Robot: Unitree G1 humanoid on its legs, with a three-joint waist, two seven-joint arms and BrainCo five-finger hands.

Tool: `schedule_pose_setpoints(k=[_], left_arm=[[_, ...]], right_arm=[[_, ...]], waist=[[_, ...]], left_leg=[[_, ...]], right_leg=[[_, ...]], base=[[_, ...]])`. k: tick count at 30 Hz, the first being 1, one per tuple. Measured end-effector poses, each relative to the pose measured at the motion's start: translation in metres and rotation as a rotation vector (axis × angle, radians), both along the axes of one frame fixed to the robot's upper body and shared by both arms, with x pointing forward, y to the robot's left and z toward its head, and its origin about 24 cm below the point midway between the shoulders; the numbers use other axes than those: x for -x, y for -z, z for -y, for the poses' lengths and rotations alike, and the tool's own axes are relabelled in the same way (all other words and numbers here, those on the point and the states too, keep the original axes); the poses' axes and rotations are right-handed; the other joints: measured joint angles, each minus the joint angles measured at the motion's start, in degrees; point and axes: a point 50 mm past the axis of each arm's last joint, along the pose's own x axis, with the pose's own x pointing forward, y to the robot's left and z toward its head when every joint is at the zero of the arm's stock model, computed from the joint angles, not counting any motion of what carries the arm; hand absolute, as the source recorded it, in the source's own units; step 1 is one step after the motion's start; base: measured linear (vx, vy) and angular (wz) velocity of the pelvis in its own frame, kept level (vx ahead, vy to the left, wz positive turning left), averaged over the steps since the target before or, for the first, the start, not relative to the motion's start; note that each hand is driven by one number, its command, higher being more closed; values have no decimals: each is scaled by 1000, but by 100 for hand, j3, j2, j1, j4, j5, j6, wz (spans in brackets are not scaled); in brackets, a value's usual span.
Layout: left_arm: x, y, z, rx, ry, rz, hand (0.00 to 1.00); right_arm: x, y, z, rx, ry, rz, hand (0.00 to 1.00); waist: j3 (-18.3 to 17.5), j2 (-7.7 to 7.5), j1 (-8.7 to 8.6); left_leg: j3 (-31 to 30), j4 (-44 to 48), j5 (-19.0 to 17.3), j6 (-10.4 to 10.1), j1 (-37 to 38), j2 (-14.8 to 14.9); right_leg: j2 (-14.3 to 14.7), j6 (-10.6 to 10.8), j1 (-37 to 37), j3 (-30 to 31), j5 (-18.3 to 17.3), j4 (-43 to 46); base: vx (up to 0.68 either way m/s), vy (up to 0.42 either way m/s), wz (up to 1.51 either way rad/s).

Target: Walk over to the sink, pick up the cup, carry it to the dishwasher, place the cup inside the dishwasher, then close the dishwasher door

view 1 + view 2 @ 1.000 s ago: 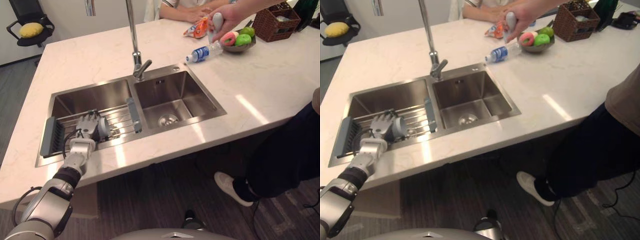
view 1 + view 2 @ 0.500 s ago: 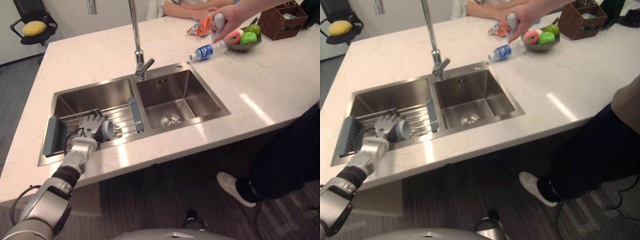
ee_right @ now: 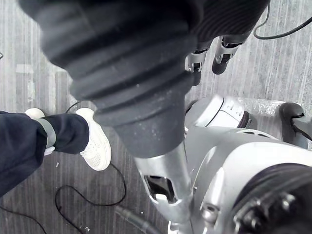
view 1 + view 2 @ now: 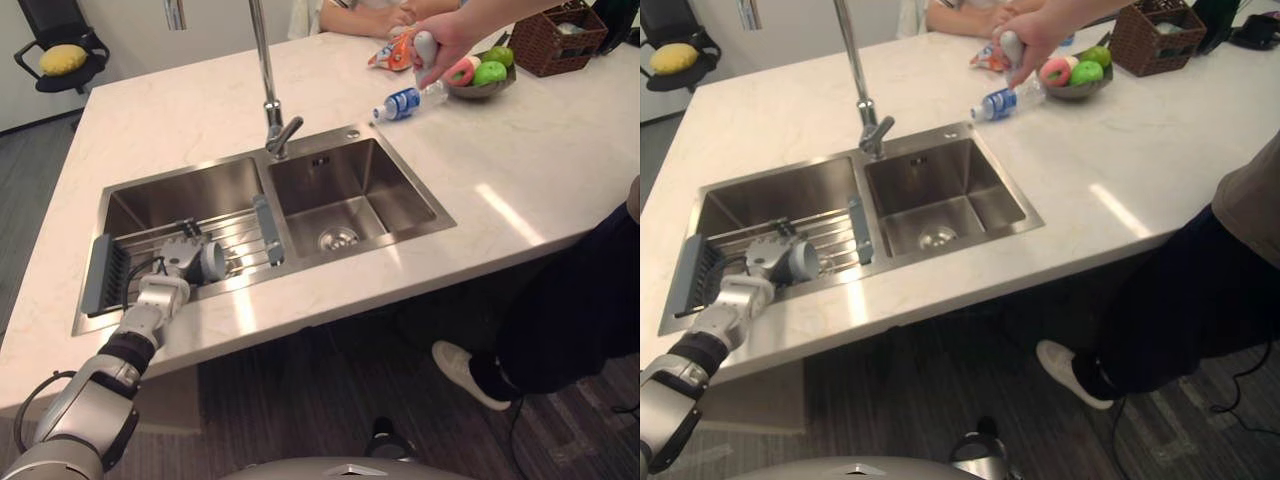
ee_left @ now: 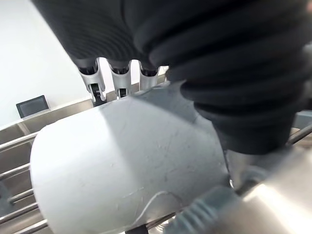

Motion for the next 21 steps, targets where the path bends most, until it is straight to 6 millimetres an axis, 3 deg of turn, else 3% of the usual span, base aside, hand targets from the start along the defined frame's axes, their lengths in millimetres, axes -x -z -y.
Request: schedule_pose_setpoints(k=[7,11,13,15,16,18,19,21], left_arm=[[1,-1,-4,86,8,-3,100],[4,-5,-12,265,-32,65,100],[7,-9,-18,424,-105,181,100],[10,-24,-23,716,-228,433,100],[10,-29,-24,774,-240,487,100],[12,-51,-23,999,-258,692,100],[12,-53,-23,1025,-257,714,100],[17,-70,-19,1208,-230,865,100]], right_arm=[[0,0,0,5,-1,4,0],[0,0,0,6,-1,4,0],[0,0,0,3,8,7,0],[-3,0,-1,6,12,19,0],[-4,-1,-1,7,14,26,0],[-4,0,-4,-4,42,37,0],[-4,0,-4,-5,45,36,0],[2,0,-2,0,96,35,0]], waist=[[0,0,8],[4,6,3],[15,7,20],[132,-81,39],[161,-72,44],[324,-241,50],[339,-267,58],[336,-324,164]], left_leg=[[4,-4,1,-1,-7,0],[6,-9,0,2,-8,-3],[-1,-11,1,6,-16,-7],[-23,-10,24,40,-25,-8],[-40,-4,30,44,-21,-9],[-181,25,63,46,-55,-5],[-193,30,63,45,-63,0],[-297,53,63,44,-127,-1]], right_leg=[[0,-1,-13,1,-3,4],[-3,0,-20,-2,-5,6],[-10,0,-20,-14,-5,5],[-16,-8,-13,-52,2,6],[-19,-11,4,-77,7,7],[-20,8,32,-215,18,4],[-18,9,31,-230,19,5],[-13,4,40,-331,23,-4]], base=[[0,0,0],[0,0,0],[0,0,0],[4,-3,4],[8,-2,12],[29,-8,24],[68,-10,25],[83,-3,18]])
